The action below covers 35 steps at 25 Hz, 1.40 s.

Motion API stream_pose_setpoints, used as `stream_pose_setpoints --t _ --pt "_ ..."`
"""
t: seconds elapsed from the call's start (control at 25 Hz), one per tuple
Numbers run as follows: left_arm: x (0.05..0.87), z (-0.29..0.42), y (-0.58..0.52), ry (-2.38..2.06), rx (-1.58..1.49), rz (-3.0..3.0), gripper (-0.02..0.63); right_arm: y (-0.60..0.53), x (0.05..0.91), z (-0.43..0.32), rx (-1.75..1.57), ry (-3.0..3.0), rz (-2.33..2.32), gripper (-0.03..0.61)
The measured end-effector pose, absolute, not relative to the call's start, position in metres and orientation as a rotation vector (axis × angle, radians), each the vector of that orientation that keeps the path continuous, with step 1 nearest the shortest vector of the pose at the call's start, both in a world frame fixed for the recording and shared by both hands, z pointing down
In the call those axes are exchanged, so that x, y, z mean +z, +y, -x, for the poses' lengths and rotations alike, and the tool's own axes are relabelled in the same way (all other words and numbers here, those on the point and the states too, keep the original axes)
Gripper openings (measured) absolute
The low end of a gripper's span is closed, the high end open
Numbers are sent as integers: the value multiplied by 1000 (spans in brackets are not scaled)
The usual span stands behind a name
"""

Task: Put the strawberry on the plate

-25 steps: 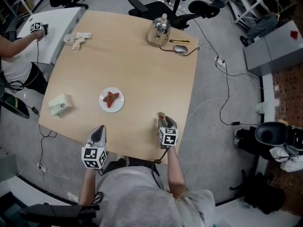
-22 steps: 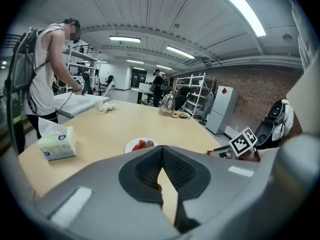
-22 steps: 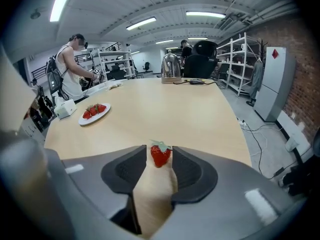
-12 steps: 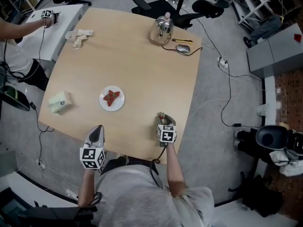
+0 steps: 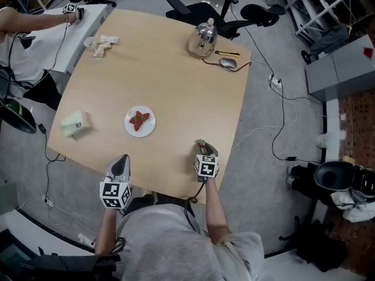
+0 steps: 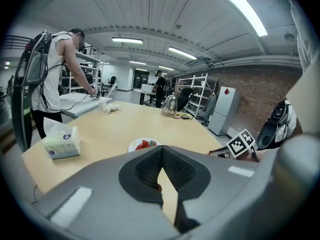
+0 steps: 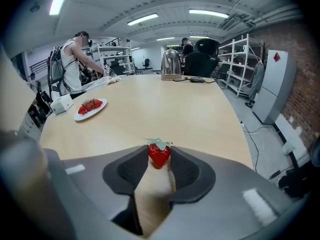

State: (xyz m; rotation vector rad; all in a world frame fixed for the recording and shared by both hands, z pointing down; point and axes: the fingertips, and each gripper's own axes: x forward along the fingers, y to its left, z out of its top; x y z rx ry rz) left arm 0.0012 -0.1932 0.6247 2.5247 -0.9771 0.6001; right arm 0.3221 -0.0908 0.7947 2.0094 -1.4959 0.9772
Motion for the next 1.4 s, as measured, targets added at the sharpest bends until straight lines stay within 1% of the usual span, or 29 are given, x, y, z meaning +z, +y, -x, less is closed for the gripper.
stream_pose_setpoints --t 0.52,0.84,1.4 --pt "620 13 -185 -993 547 -2516 18 -118 752 -294 812 -1620 -2013 141" --pt "618 39 -183 -1059 515 -2484 18 -149 742 -250 769 -1741 -1922 141" --pt "622 106 -172 -1238 489 -2386 18 -222 737 -164 650 -1950 -1727 141"
